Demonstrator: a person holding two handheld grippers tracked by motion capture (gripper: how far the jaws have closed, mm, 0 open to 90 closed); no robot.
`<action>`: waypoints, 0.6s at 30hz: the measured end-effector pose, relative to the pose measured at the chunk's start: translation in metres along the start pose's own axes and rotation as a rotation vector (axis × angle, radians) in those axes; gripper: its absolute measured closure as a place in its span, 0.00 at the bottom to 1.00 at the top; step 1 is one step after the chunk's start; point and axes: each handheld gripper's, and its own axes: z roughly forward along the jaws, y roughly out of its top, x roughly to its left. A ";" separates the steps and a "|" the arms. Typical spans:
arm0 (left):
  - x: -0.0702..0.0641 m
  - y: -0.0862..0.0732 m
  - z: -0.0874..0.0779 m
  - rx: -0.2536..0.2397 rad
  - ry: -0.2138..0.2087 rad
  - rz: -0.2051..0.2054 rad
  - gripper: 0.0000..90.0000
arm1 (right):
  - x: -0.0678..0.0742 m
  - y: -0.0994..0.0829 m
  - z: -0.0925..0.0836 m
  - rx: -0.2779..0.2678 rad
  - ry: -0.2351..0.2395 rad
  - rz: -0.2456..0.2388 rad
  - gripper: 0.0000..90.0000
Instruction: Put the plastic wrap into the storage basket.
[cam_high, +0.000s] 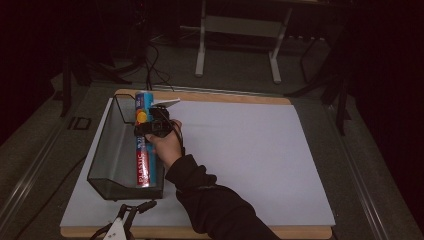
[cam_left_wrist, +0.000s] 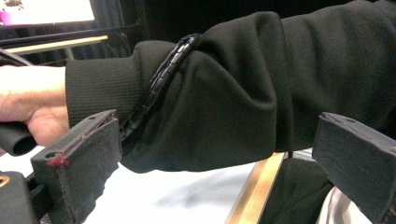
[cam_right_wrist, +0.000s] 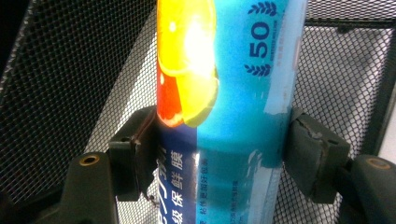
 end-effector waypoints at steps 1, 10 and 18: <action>0.000 0.000 0.000 -0.001 0.000 -0.002 0.03 | 0.000 0.000 0.001 0.005 -0.002 0.007 0.35; 0.000 0.000 0.001 0.002 -0.005 -0.009 0.03 | -0.007 0.001 0.006 0.002 -0.013 0.047 0.35; 0.000 0.000 0.002 0.003 -0.006 -0.009 0.03 | -0.005 0.001 0.007 -0.020 -0.044 -0.013 0.33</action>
